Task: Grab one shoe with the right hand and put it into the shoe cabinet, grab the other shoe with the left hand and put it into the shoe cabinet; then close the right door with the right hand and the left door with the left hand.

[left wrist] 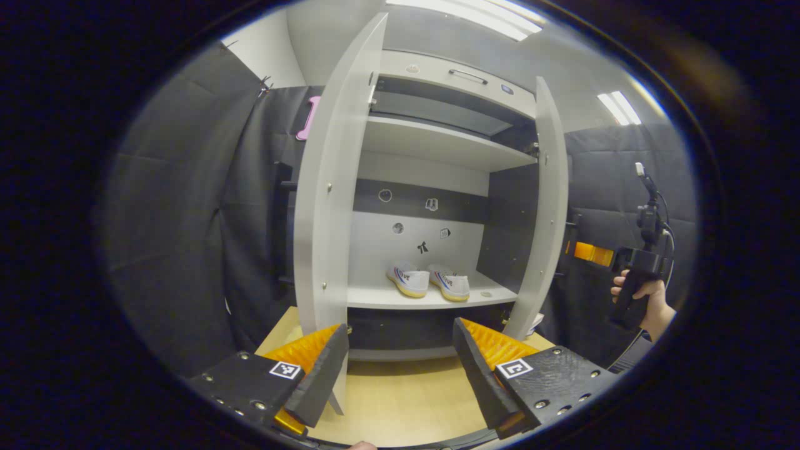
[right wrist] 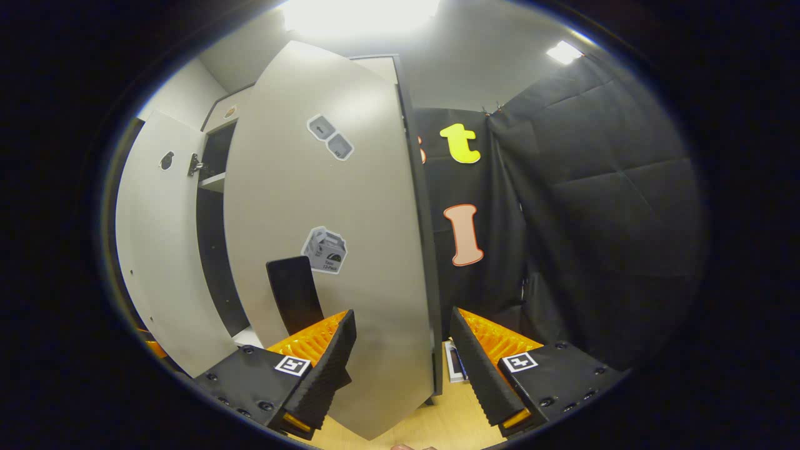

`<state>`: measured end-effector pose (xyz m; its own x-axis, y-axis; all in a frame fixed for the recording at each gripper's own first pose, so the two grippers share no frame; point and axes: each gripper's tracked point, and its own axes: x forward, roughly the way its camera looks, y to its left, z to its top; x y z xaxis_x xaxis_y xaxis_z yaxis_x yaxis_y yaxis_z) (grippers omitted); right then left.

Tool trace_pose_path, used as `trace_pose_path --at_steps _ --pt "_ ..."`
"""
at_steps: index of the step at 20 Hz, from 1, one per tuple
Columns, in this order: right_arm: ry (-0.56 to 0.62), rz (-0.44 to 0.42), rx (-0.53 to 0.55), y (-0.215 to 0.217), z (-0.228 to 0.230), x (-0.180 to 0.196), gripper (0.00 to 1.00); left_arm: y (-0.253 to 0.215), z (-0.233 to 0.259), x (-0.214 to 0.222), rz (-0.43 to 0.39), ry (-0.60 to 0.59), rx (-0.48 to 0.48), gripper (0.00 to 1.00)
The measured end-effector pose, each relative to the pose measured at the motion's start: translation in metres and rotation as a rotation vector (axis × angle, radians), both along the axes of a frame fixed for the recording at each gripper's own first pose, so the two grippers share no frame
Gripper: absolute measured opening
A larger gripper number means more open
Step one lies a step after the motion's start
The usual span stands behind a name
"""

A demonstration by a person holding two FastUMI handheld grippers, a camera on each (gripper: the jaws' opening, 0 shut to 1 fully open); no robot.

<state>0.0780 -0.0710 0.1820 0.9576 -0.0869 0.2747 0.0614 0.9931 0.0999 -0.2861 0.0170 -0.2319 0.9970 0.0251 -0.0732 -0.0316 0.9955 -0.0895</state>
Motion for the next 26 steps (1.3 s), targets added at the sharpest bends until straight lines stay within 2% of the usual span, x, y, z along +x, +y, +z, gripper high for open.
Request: trace_pose_path --at_steps 6,10,13,18,19,20,23,24,25,26 --pt "0.013 0.015 0.104 0.015 -0.013 0.004 0.95 0.041 -0.008 -0.033 0.073 -0.037 -0.011 0.97" --pt "0.013 -0.026 0.171 -0.006 -0.018 -0.011 0.97 0.086 -0.008 -0.045 0.142 -0.054 0.006 0.97" --pt "0.018 -0.089 0.187 -0.026 -0.024 -0.019 0.97 0.117 -0.006 -0.048 0.181 -0.068 0.026 0.97" --pt "0.019 -0.153 0.176 -0.039 -0.028 -0.032 0.97 0.167 0.015 -0.036 0.226 -0.096 0.116 0.97" --pt "0.022 -0.16 0.175 -0.04 -0.029 -0.036 0.89 0.174 0.021 -0.033 0.231 -0.105 0.14 0.96" --pt "0.026 -0.164 0.175 -0.04 -0.032 -0.038 0.97 0.182 0.028 -0.028 0.239 -0.116 0.158 0.96" --pt "0.036 -0.191 0.171 -0.044 -0.04 -0.051 0.97 0.198 0.044 -0.014 0.243 -0.137 0.184 0.96" --pt "0.04 -0.201 0.172 -0.045 -0.044 -0.055 0.91 0.202 0.05 -0.006 0.239 -0.143 0.191 0.96" --pt "0.047 -0.206 0.176 -0.047 -0.047 -0.059 0.98 0.205 0.054 0.0 0.232 -0.147 0.198 0.96" --pt "0.055 -0.213 0.18 -0.048 -0.051 -0.061 0.98 0.208 0.058 0.008 0.23 -0.149 0.203 0.96"
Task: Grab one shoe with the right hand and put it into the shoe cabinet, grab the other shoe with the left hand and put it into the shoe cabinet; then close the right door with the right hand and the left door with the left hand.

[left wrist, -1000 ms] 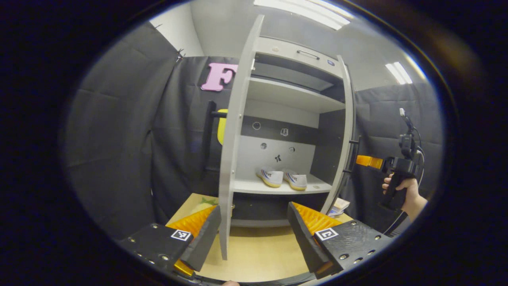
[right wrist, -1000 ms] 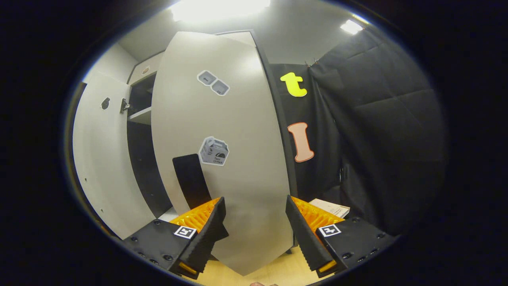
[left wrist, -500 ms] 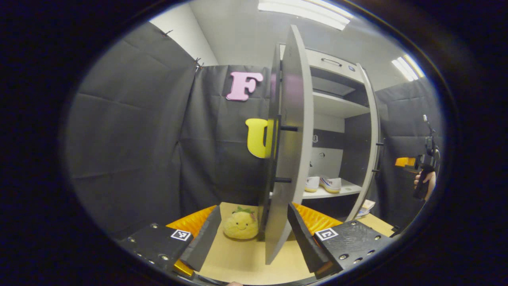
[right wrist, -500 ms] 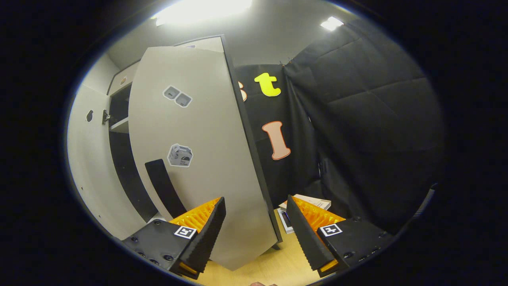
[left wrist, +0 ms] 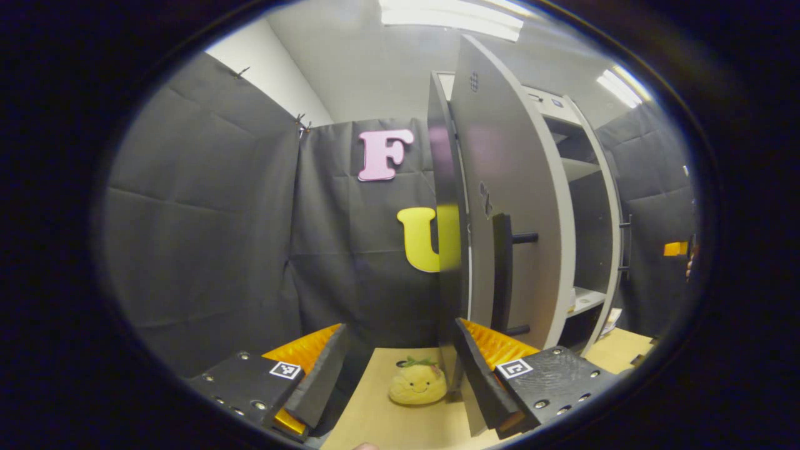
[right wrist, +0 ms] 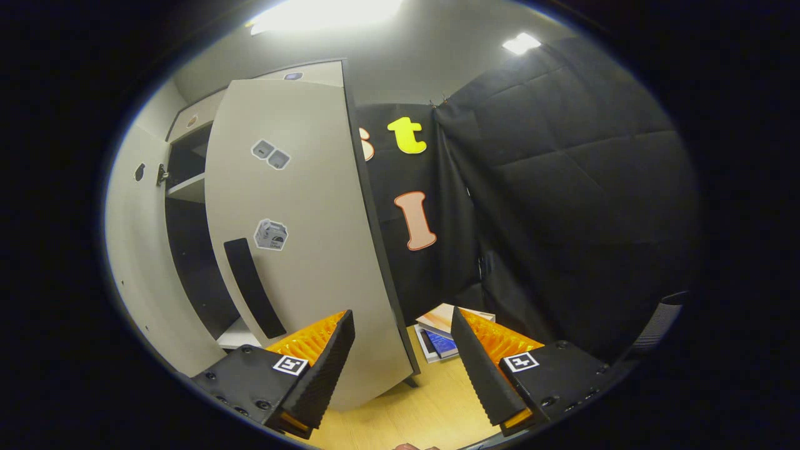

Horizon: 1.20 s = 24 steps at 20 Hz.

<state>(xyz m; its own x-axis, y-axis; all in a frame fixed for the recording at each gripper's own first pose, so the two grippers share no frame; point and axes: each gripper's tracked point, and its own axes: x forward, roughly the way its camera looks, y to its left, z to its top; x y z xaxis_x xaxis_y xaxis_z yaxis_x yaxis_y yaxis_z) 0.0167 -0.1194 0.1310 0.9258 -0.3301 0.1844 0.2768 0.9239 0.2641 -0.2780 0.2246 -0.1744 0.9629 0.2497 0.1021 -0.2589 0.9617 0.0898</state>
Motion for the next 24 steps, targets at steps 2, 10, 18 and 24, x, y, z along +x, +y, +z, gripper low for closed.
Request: trace_pose_path --at_steps 2,10,18,24 --pt "0.025 -0.016 0.002 -0.004 -0.01 -0.006 0.98 0.002 0.004 0.017 -0.005 -0.011 0.005 0.96" --pt "0.069 -0.056 0.02 -0.024 -0.026 -0.01 0.98 -0.015 0.024 0.044 -0.071 -0.03 -0.018 0.95" --pt "0.111 -0.013 0.047 -0.036 -0.034 0.013 0.98 -0.076 0.02 0.053 -0.081 0.028 -0.038 0.91" --pt "0.12 0.04 0.023 -0.071 -0.019 0.031 0.98 -0.112 0.02 0.062 0.0 0.041 -0.047 0.9"
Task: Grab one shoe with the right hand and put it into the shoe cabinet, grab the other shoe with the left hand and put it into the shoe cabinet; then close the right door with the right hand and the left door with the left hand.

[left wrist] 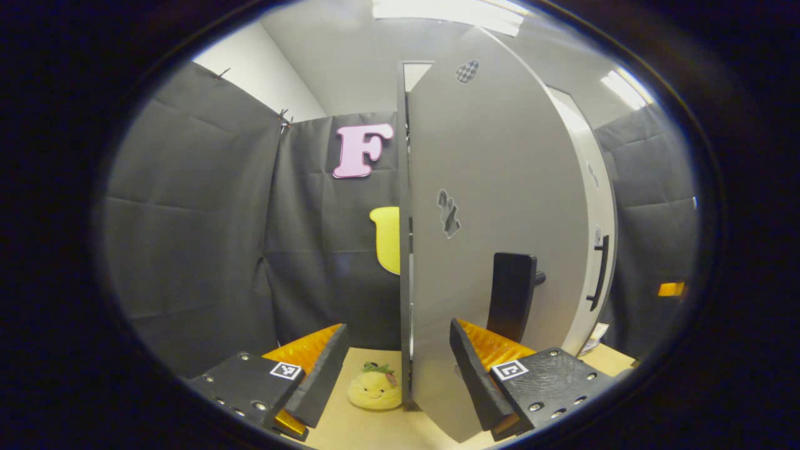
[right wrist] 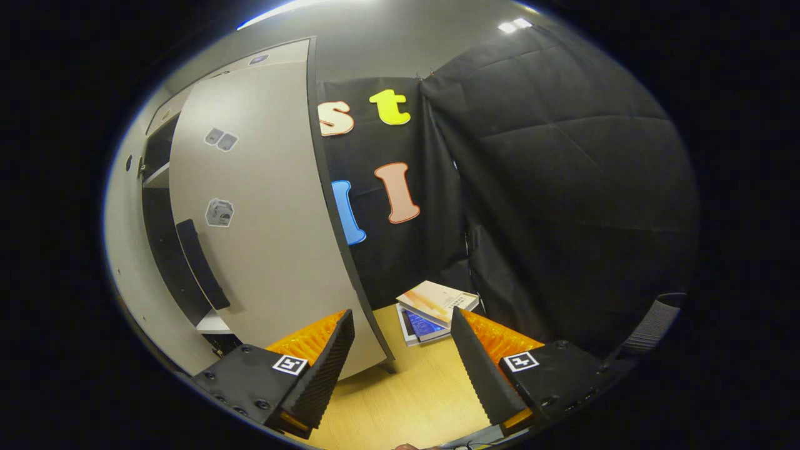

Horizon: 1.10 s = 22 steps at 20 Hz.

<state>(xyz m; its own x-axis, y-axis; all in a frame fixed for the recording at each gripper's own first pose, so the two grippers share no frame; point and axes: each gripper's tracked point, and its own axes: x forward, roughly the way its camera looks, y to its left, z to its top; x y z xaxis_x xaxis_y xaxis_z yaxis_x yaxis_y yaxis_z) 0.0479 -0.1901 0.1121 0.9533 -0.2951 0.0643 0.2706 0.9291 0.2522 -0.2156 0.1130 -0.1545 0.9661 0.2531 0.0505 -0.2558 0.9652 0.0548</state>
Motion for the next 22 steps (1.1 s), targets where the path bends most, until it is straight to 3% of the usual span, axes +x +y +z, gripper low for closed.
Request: trace_pose_path --at_steps 2,3,5,10,13,15,22 --pt "0.012 0.01 -0.032 -0.012 0.004 0.007 0.98 -0.013 -0.001 0.006 0.012 0.0 -0.009 0.9" --pt "0.006 0.016 -0.039 -0.017 0.007 0.009 0.98 -0.02 -0.001 0.011 0.017 0.0 -0.015 0.96" --pt "-0.01 0.032 -0.036 -0.024 0.012 0.011 0.98 -0.039 -0.004 0.021 0.015 0.002 -0.026 0.91" --pt "0.036 0.041 -0.028 -0.055 -0.017 -0.005 0.98 -0.084 -0.009 0.055 0.022 0.017 0.006 0.91" --pt "0.069 0.003 -0.048 -0.088 -0.035 -0.023 0.98 -0.093 -0.013 0.057 0.099 0.005 0.015 0.96" --pt "0.074 0.001 -0.031 -0.105 -0.043 -0.028 0.98 -0.088 -0.015 0.055 0.13 -0.002 -0.019 0.91" --pt "0.093 0.088 -0.028 -0.128 -0.048 -0.016 0.98 -0.105 -0.017 0.05 0.16 -0.002 -0.059 0.91"
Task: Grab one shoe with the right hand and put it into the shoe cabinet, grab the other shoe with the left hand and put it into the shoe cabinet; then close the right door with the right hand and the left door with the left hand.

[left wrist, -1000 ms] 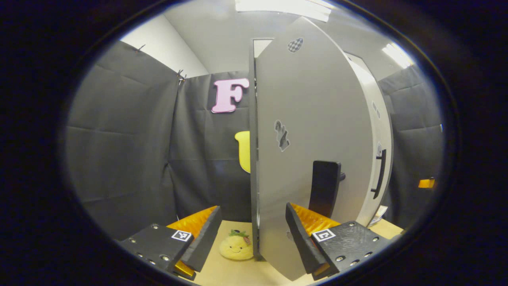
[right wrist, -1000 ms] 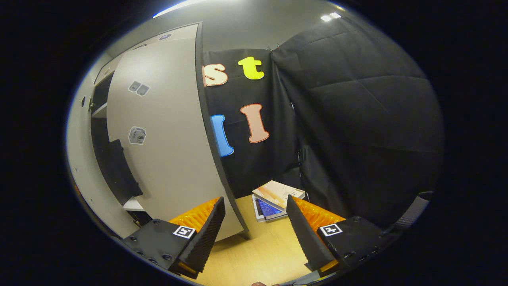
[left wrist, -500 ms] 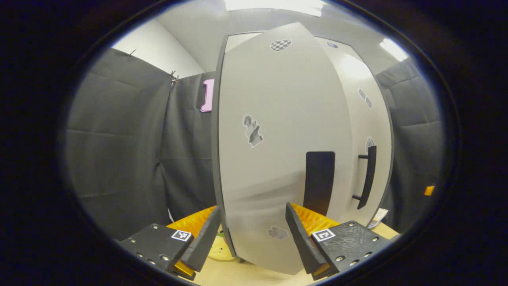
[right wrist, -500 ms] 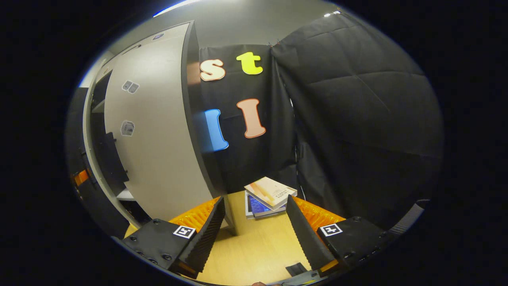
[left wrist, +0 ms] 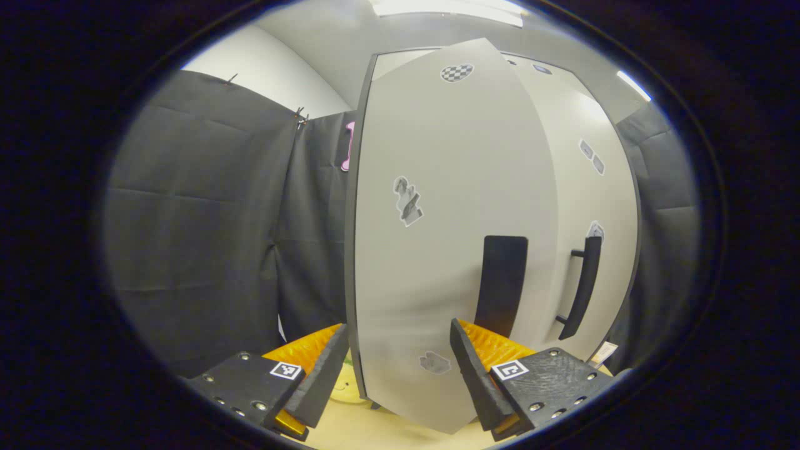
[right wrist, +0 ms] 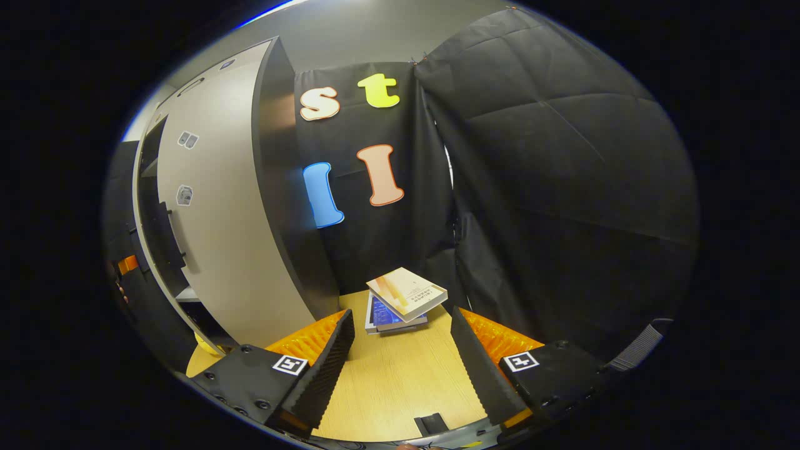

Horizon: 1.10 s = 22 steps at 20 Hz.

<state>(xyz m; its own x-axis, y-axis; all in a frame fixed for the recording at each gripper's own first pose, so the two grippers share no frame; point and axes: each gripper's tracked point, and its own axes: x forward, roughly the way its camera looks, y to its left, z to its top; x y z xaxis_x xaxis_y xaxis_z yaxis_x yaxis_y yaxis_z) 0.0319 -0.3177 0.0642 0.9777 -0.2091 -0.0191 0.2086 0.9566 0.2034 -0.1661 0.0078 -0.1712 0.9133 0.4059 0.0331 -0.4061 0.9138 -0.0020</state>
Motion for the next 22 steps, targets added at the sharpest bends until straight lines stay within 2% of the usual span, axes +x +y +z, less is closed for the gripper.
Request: trace_pose_path --at_steps 3,4,5,10,15,16,17,18,21,22 --pt "-0.022 0.044 -0.019 0.01 0.01 0.006 0.98 -0.007 0.011 -0.005 -0.004 -0.003 0.015 0.91" --pt "-0.03 0.057 -0.022 0.017 0.014 0.009 0.98 -0.009 0.019 -0.01 0.003 -0.022 0.024 0.96" --pt "-0.04 0.069 -0.024 0.024 0.018 0.011 0.98 -0.012 0.027 -0.015 0.001 -0.04 0.035 0.91" --pt "-0.086 0.109 -0.046 0.055 0.035 0.021 0.98 -0.024 0.041 -0.041 -0.061 -0.057 0.091 0.91" --pt "-0.128 0.136 -0.049 0.103 0.053 0.022 0.98 -0.034 0.033 -0.067 -0.176 -0.085 0.074 0.91" --pt "-0.136 0.14 -0.048 0.113 0.055 0.02 0.98 -0.034 0.025 -0.074 -0.195 -0.069 0.059 0.96" --pt "-0.139 0.146 -0.052 0.124 0.057 0.018 0.92 -0.031 0.017 -0.084 -0.208 -0.06 0.046 0.91" --pt "-0.135 0.155 -0.065 0.134 0.055 0.016 0.98 -0.03 0.012 -0.094 -0.219 -0.055 0.04 0.91" --pt "-0.13 0.157 -0.121 0.157 0.051 0.005 0.98 -0.023 0.004 -0.119 -0.23 -0.057 0.055 0.92" --pt "-0.127 0.162 -0.128 0.165 0.047 0.002 0.92 -0.02 0.002 -0.125 -0.234 -0.055 0.053 0.91"
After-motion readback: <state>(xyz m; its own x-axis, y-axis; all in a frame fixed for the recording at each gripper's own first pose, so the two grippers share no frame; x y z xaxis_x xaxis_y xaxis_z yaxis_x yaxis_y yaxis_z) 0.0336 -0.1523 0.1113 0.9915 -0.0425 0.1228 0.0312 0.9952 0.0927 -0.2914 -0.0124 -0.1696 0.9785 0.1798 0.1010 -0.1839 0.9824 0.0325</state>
